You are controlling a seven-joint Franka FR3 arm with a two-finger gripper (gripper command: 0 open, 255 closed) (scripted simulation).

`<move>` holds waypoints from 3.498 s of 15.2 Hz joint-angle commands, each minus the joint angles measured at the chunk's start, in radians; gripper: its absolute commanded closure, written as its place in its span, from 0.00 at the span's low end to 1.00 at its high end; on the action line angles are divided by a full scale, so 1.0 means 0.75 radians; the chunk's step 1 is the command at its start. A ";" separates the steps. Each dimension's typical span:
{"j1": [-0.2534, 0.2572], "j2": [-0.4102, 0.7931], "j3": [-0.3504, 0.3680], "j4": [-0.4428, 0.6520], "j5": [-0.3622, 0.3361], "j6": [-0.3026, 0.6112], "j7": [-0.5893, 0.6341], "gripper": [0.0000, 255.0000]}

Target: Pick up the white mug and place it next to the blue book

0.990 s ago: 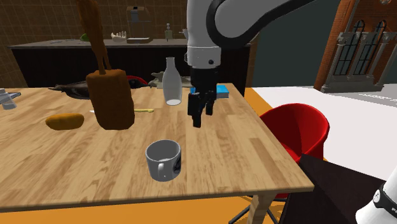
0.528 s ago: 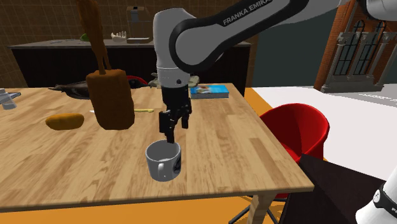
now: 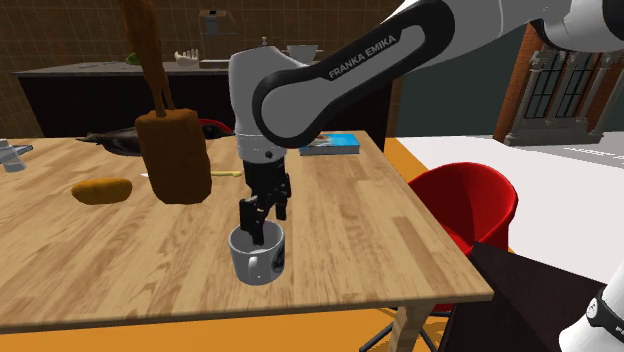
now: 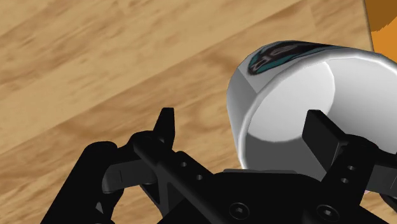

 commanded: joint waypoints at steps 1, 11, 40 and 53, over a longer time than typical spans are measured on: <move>0.001 0.012 -0.001 -0.016 -0.002 0.029 0.001 0.00; 0.001 0.012 -0.001 -0.017 -0.002 0.029 0.001 1.00; -0.003 -0.105 0.010 0.195 0.019 -0.298 -0.001 1.00; -0.103 -0.196 -0.031 0.205 0.043 -0.402 -0.142 1.00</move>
